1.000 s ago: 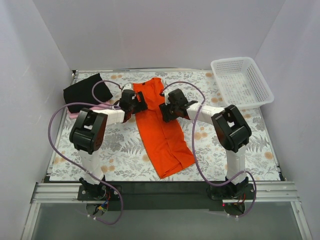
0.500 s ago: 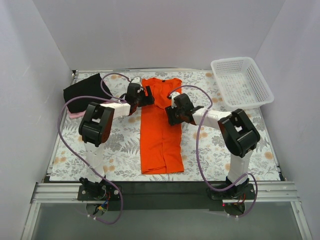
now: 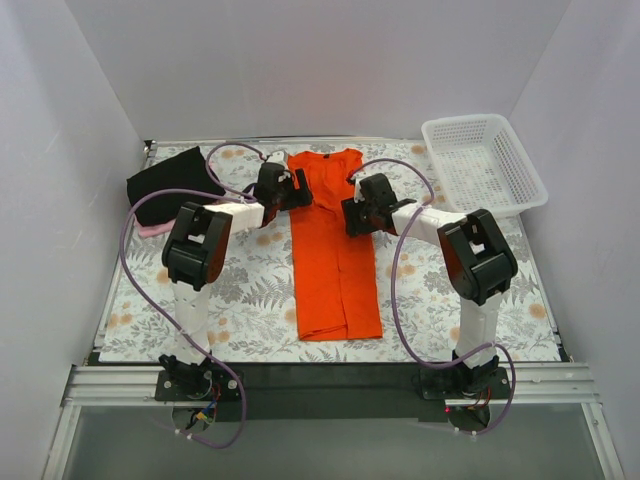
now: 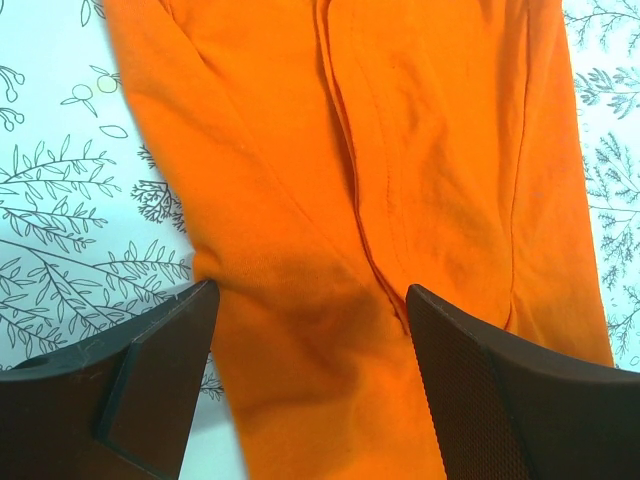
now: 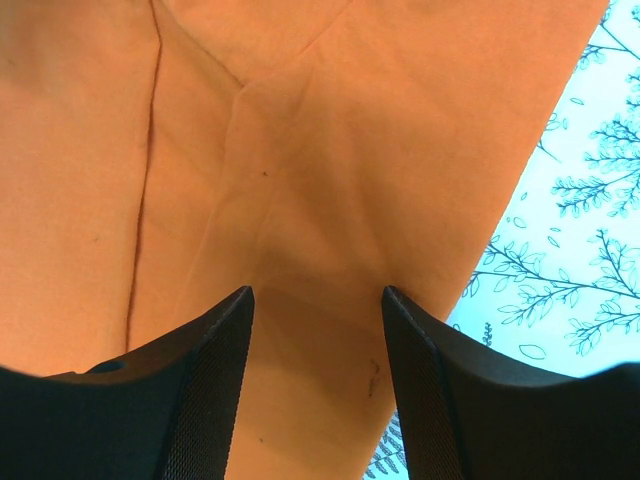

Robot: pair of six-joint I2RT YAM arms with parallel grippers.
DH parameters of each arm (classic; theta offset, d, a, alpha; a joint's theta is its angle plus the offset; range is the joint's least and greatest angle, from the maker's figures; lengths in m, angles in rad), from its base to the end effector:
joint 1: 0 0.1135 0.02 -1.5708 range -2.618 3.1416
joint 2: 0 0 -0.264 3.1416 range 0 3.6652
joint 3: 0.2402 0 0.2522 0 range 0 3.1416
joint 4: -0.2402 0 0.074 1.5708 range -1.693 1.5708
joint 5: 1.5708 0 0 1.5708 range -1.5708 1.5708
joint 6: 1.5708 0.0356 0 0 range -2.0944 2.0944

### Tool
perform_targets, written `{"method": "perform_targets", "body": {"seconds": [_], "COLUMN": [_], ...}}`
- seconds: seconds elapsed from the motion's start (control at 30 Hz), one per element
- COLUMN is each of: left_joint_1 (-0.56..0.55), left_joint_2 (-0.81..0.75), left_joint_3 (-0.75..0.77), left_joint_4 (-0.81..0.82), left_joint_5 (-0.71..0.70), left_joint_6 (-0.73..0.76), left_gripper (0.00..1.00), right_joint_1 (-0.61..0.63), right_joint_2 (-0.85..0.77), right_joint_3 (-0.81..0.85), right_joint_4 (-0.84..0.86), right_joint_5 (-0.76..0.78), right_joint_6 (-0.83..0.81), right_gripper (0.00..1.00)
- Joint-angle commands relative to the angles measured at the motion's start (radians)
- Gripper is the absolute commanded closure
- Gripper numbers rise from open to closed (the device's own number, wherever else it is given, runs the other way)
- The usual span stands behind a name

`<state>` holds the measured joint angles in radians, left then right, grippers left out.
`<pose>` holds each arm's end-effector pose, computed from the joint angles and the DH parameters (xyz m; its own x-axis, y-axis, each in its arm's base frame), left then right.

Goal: Fold and stack the t-shirts
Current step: Fold the tshirt

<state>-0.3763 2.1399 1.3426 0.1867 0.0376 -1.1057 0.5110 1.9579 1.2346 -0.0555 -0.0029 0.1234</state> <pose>0.4330 -0.1725 0.1397 -0.5930 -0.7260 -0.3482 -0.2990 0.6001 -0.7419 0.3672 0.2060 0.1638 -0.6685 -0.2337 -0.7061 -0.4117 0.9069 0.0896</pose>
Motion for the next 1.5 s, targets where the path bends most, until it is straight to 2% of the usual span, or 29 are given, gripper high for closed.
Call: {"method": "perform_targets", "body": {"seconds": [0.0, 0.2, 0.33, 0.43, 0.57, 0.6, 0.8, 1.0, 1.13, 1.23, 1.47], "left_joint_1": [-0.004, -0.016, -0.029, -0.032, -0.056, -0.067, -0.197, -0.317, -0.378, -0.412, -0.541], "left_joint_2": [0.025, -0.096, -0.254, -0.374, -0.533, -0.587, -0.785, -1.007, -1.08, -1.103, -1.072], "left_joint_3": [0.004, -0.059, -0.108, -0.151, -0.31, -0.389, -0.698, -0.845, -0.901, -0.942, -0.981], "left_joint_4": [-0.087, -0.046, -0.044, -0.059, -0.064, -0.062, -0.076, -0.181, -0.283, -0.306, -0.335], "left_joint_5": [0.001, 0.002, -0.007, -0.024, -0.071, -0.08, -0.149, -0.243, -0.263, -0.254, -0.28], "left_joint_6": [0.015, 0.044, 0.072, 0.069, 0.017, -0.012, -0.115, -0.236, -0.296, -0.348, -0.443], "left_gripper": [0.3, 0.26, 0.23, 0.22, 0.22, 0.22, 0.23, 0.23, 0.24, 0.24, 0.26], "right_joint_1": [-0.009, 0.006, 0.023, 0.034, 0.066, 0.089, 0.211, 0.282, 0.304, 0.311, 0.325], "right_joint_2": [0.032, -0.072, -0.212, -0.316, -0.427, -0.444, -0.6, -0.838, -0.939, -0.953, -0.968], "right_joint_3": [0.019, -0.023, -0.061, -0.115, -0.202, -0.219, -0.394, -0.559, -0.599, -0.648, -0.725], "right_joint_4": [-0.078, -0.066, -0.066, -0.067, -0.067, -0.067, -0.101, -0.155, -0.221, -0.241, -0.234], "right_joint_5": [-0.018, -0.049, -0.042, -0.045, -0.029, -0.008, 0.122, 0.185, 0.202, 0.202, 0.162], "right_joint_6": [-0.028, -0.042, -0.036, -0.012, 0.025, 0.031, 0.099, 0.192, 0.231, 0.257, 0.303], "right_gripper": [0.5, 0.44, 0.34, 0.31, 0.31, 0.31, 0.31, 0.31, 0.31, 0.31, 0.32]}}
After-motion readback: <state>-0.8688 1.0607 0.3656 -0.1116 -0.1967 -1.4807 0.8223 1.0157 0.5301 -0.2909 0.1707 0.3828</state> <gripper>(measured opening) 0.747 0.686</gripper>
